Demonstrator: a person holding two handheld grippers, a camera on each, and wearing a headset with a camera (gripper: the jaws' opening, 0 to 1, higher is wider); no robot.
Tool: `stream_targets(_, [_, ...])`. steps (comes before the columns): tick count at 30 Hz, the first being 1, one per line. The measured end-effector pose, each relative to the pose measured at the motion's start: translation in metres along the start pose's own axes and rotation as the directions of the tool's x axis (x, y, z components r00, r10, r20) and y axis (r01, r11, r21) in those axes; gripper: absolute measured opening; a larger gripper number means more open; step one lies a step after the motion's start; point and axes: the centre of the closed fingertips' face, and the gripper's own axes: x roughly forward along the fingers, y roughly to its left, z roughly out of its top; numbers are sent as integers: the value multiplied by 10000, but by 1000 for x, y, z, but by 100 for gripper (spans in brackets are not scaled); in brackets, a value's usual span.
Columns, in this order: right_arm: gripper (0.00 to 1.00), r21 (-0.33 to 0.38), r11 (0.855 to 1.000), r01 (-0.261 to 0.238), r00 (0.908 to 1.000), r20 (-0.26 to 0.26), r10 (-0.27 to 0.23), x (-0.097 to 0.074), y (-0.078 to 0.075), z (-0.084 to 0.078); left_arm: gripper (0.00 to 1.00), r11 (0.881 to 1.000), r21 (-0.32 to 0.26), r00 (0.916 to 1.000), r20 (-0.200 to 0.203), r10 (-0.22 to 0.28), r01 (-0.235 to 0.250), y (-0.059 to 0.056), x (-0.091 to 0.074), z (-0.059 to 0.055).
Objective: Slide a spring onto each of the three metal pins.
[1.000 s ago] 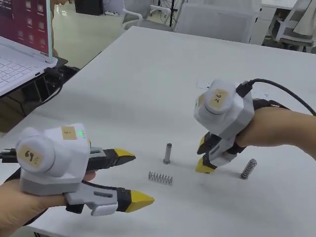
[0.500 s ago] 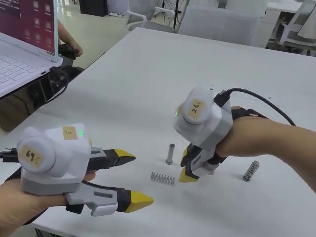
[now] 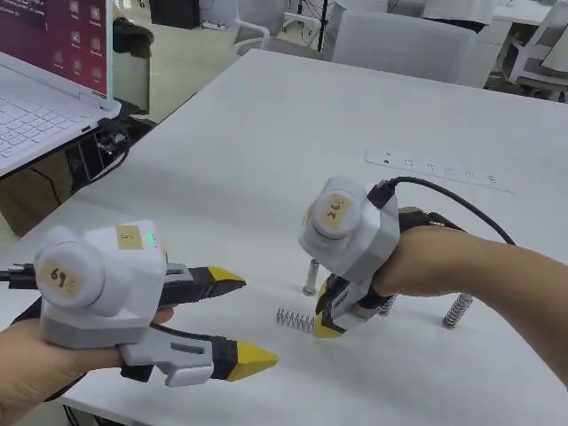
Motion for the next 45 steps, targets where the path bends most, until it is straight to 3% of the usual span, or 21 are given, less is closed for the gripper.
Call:
stream_targets(10, [9, -71, 10000, -22, 9998, -219, 21, 8, 2, -2, 51, 10000, 18, 10000, -2, 15, -15, 1, -1, 0])
stream_targets(18, [8, -71, 9999, 128, 9999, -89, -129, 4, 2, -1, 51, 10000, 57, 10000, -3, 24, -24, 2, -1, 1])
stream_targets(26, [8, -151, 9998, 128, 9998, 130, -126, -17, 10, 1, 51, 9999, 112, 9999, -123, -64, 66, 0, 2, -1])
stream_targets(37, [8, -374, 9993, 99, 9969, 782, -69, -58, 25, 14, 50, 9979, 496, 9989, -219, -417, 427, -8, 13, 10])
stream_targets(45, [8, -908, 9958, 63, 9979, 644, -4, -71, 38, 15, 43, 9917, 1039, 9969, -287, -737, 763, -13, 19, 17])
